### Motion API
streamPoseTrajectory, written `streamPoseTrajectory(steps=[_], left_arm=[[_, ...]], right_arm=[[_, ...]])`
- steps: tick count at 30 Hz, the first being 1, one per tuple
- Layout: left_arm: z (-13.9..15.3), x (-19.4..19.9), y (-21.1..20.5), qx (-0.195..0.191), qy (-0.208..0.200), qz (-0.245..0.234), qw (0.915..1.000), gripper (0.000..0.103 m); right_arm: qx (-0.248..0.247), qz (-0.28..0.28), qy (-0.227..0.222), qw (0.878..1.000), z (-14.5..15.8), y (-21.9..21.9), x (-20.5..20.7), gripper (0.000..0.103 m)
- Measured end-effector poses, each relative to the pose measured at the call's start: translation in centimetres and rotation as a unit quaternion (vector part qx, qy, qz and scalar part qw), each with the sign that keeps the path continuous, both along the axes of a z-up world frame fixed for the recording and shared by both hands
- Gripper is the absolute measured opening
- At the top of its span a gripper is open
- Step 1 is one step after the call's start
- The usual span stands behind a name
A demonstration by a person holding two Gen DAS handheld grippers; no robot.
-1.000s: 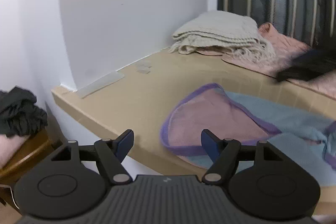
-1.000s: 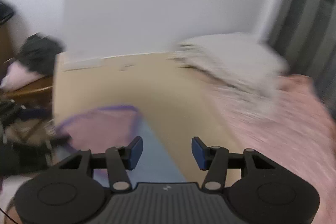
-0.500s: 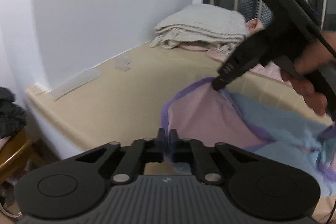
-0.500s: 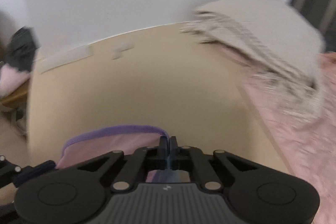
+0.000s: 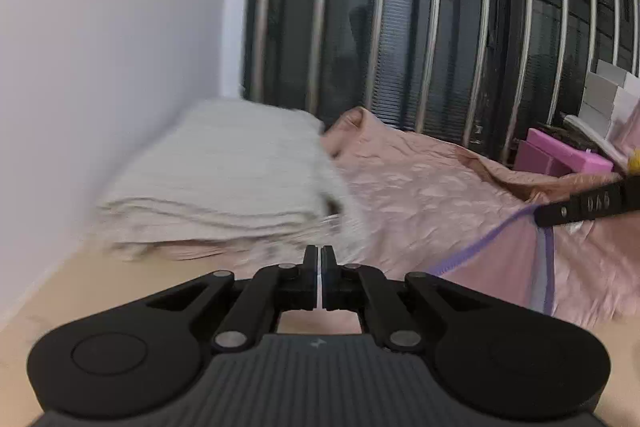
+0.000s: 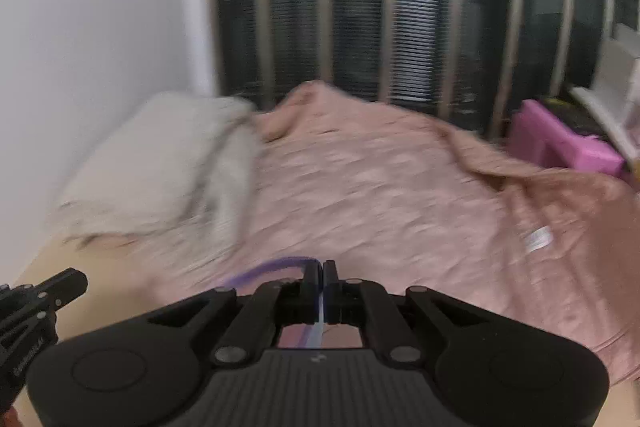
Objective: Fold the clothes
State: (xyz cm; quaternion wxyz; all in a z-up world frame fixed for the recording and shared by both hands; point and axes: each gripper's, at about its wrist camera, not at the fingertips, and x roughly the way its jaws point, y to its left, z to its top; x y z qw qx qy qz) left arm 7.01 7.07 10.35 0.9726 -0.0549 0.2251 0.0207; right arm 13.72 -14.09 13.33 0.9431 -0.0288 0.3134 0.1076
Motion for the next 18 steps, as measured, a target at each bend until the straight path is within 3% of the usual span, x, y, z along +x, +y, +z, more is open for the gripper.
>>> streamPoseTrajectory(steps=[3,5,6,7,8,10,13,15,18], left_arm=[[-0.6,3.7,-1.8,0.007,0.045,-0.007,0.9989,0.005],[-1.1,2.9,-2.5,0.009,0.070,-0.023,0.9972,0.013],[-1.5,1.1,-2.5,-0.001,0.069,-0.046,0.9965,0.020],[-1.9,-0.7,-2.5,-0.011,0.068,-0.070,0.9952,0.039],[-2.2,-2.5,-2.4,-0.022,0.067,-0.093,0.9932,0.050],[-3.0,-6.2,-2.6,-0.042,0.067,-0.140,0.9869,0.050],[-4.9,-10.7,-4.5,-0.063,0.092,-0.207,0.9720,0.050],[-6.1,-12.5,-6.2,-0.070,0.105,-0.239,0.9627,0.050],[-8.1,-12.1,-8.7,-0.049,0.125,-0.225,0.9650,0.050]], right_arm=[[-0.030,-0.031,0.009,0.999,-1.3,-1.0,3.8,0.006],[-0.062,-0.035,0.034,0.997,-2.6,-1.5,5.6,0.014],[-0.065,-0.031,0.037,0.997,-2.7,-2.1,4.8,0.016],[-0.060,-0.015,0.027,0.998,-2.7,-2.8,2.9,0.022],[-0.055,0.002,0.017,0.998,-2.7,-3.5,0.9,0.038],[-0.041,0.039,-0.002,0.998,-3.0,-4.7,-3.5,0.048],[0.003,0.109,0.008,0.994,-5.6,-6.3,-10.9,0.046],[0.046,0.133,0.044,0.989,-8.1,-7.8,-13.9,0.043],[0.088,0.124,0.078,0.985,-11.2,-9.1,-15.8,0.024]])
